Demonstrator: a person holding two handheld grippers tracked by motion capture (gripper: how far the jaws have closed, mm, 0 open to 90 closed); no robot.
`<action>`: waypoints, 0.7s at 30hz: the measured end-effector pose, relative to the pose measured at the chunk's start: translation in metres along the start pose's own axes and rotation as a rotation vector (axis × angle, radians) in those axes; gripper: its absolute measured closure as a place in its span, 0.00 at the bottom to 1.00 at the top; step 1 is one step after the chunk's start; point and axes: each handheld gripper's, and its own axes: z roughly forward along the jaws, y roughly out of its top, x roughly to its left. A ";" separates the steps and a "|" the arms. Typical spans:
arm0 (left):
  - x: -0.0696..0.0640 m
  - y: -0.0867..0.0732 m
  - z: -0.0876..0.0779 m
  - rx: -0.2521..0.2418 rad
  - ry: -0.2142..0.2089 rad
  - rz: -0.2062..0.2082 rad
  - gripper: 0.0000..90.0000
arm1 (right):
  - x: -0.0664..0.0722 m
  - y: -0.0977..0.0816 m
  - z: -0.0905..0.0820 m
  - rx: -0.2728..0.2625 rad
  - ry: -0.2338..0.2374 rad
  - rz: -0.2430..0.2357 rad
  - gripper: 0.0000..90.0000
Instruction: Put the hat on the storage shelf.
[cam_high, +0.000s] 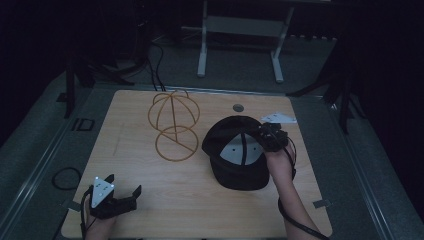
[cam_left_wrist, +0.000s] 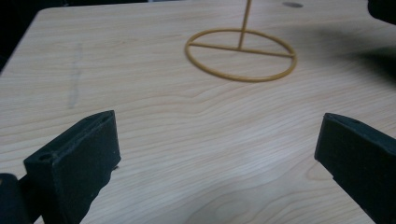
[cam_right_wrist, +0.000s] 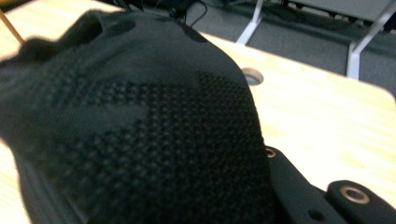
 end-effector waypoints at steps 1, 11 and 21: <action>-0.003 0.001 0.000 -0.003 -0.008 0.001 0.01 | 0.001 0.002 -0.003 -0.010 0.000 -0.005 0.99; -0.039 0.020 0.005 -0.020 -0.123 0.066 0.01 | 0.005 0.022 -0.028 -0.072 0.008 -0.032 0.99; -0.070 0.053 0.025 -0.039 -0.267 0.115 0.01 | 0.011 0.033 -0.050 -0.123 0.032 -0.071 0.99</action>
